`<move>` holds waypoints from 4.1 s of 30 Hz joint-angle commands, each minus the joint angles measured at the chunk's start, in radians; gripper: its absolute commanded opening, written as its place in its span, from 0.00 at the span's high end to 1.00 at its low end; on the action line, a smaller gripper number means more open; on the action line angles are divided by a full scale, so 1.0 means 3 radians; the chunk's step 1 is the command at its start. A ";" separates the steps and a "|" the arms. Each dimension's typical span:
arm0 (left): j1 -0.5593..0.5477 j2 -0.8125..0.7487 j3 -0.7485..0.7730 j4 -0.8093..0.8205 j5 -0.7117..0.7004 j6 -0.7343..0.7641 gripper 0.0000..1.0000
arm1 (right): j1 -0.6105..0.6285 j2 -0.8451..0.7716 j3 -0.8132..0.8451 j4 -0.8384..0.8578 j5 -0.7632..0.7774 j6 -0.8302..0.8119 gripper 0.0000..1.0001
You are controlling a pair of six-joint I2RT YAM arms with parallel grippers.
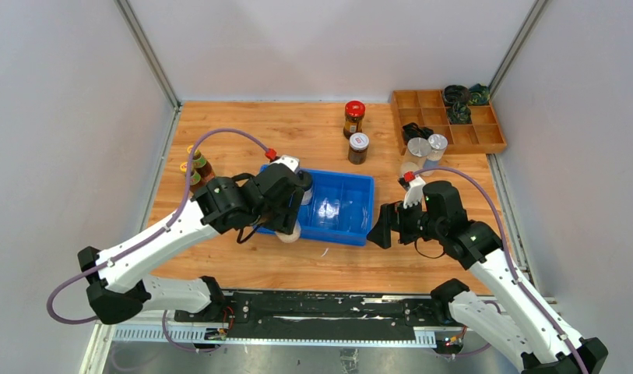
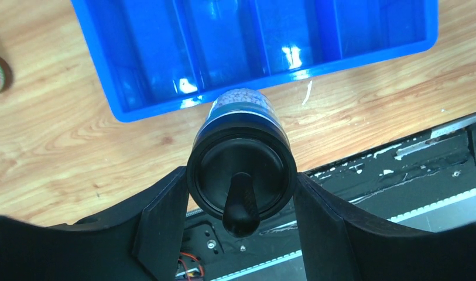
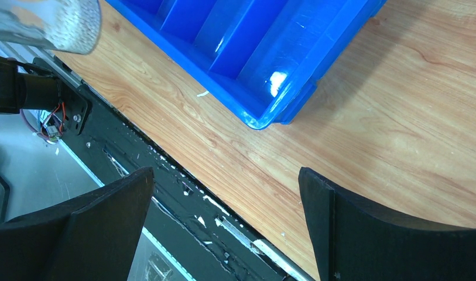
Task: Organize the condiment bottles
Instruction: Place the bottle in the storage box.
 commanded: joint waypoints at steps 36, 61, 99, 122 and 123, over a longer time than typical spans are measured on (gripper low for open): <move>0.0439 0.1332 0.1783 -0.0516 0.0125 0.0664 0.43 | 0.0044 -0.0129 -0.0076 0.0022 -0.0048 -0.0043 0.00; 0.0773 0.0912 0.0528 0.0678 0.0309 0.0742 0.46 | 0.0043 -0.0084 -0.0086 0.0026 -0.0047 -0.0043 0.00; 0.0809 0.1344 -0.0008 0.1172 0.0385 0.0679 0.43 | 0.0044 -0.0038 -0.0086 0.0032 -0.0065 -0.0054 0.00; 0.0810 0.0908 0.0207 0.0810 0.0259 0.0631 0.07 | 0.0042 -0.0043 -0.0086 0.0032 -0.0057 -0.0047 0.00; 0.0810 0.0836 0.0244 0.0763 0.0207 0.0628 0.07 | 0.0042 -0.0043 -0.0089 0.0035 -0.0051 -0.0049 0.00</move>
